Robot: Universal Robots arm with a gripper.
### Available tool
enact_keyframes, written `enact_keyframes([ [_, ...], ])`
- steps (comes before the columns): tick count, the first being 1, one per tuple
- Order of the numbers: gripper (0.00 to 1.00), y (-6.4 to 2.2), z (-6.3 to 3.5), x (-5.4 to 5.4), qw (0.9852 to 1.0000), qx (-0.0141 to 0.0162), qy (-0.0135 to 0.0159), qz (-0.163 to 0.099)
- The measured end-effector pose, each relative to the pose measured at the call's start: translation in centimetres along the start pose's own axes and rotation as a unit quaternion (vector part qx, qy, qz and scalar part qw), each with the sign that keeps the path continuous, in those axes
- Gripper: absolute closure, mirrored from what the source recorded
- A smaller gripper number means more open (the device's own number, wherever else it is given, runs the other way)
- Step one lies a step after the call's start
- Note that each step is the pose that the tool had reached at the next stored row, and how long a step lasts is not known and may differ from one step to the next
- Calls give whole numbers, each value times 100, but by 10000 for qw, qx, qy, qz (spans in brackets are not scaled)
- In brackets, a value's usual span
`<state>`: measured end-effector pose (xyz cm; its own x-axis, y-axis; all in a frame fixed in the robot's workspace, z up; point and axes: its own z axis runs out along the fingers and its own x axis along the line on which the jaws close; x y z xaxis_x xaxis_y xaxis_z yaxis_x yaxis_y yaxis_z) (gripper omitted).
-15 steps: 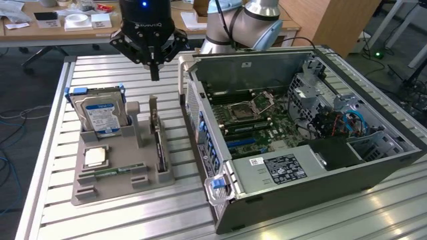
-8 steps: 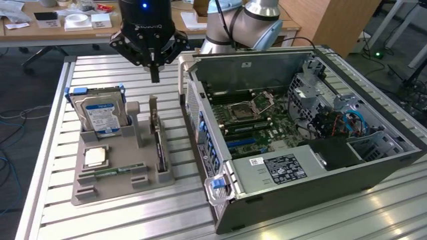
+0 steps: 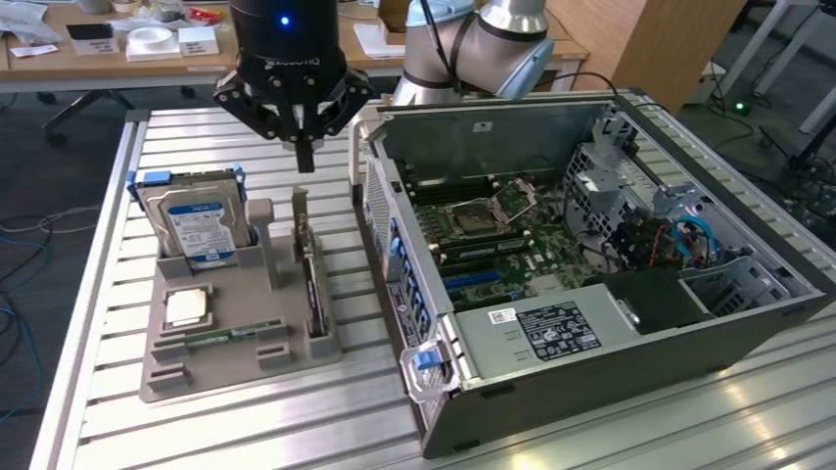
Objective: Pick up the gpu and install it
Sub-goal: 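Reach for the gpu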
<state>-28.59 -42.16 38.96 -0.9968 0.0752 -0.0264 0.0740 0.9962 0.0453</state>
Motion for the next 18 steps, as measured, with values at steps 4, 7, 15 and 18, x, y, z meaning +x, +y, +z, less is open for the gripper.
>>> enact_keyframes([
  [4, 89, -95, -4, -4, 10000, 0, 0, 1],
  [7, 89, -164, -7, -7, 10000, 0, 0, 0],
  [15, 89, -312, -14, -11, 10000, 1, 0, 0],
  [18, 89, -313, -14, -11, 10000, 0, 0, 1],
])
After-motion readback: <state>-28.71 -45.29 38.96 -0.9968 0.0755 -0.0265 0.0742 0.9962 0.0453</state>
